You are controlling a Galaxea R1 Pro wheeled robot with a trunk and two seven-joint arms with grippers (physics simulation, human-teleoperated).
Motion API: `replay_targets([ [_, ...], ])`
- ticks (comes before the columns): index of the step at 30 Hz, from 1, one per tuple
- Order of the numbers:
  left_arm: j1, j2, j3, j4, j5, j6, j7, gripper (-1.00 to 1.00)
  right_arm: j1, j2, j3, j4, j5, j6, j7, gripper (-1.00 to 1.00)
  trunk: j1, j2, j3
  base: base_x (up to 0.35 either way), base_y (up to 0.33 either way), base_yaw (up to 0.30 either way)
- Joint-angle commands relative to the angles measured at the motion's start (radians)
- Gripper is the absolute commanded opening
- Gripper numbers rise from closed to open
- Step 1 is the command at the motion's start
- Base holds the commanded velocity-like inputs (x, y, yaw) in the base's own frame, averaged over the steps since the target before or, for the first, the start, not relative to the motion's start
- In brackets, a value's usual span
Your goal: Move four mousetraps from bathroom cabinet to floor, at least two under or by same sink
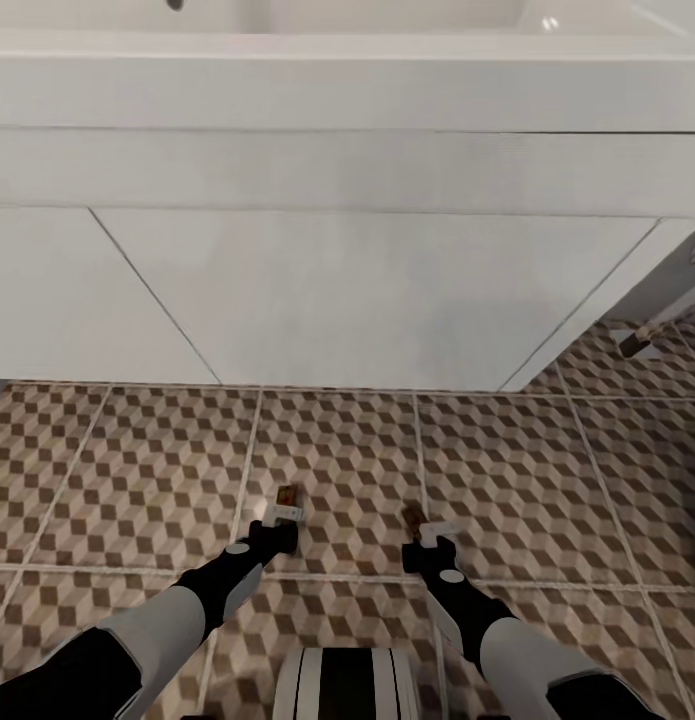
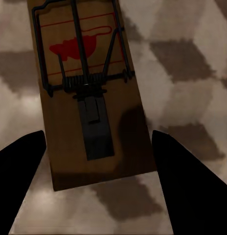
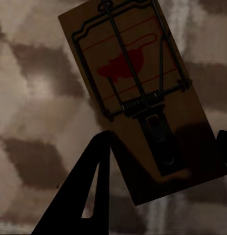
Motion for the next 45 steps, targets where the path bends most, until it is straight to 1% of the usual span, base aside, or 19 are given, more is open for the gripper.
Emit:
replay_targets([
  [1, -0.001, 0.0, -0.008, 0.002, 0.01, -0.005, -0.002, -1.0, -0.001, 0.0, 0.008, 0.001, -0.004, -0.003, -0.006, -1.0, 0.0, 0.0, -0.001, 0.168, 0.0, 0.0],
  [19, -0.001, -0.001, -0.005, 0.002, 0.011, -0.005, -0.002, -1.0, -0.001, 0.0, 0.008, 0.001, -0.004, -0.005, -0.006, -1.0, 0.0, 0.0, -0.001, 0.027, 0.0, 0.0],
  [35, -0.001, 0.0, -0.006, 0.003, 0.011, -0.005, -0.002, -1.0, -0.001, 0.0, 0.008, 0.001, -0.004, -0.006, -0.005, -1.0, 0.0, 0.0, -0.001, 0.276, 0.0, 0.0],
  [45, -0.001, -0.001, -0.005, 0.003, 0.011, -0.005, -0.002, -1.0, -0.001, 0.0, 0.009, 0.001, -0.004, -0.006, -0.005, -1.0, 0.0, 0.0, -0.001, 0.062, 0.0, 0.0],
])
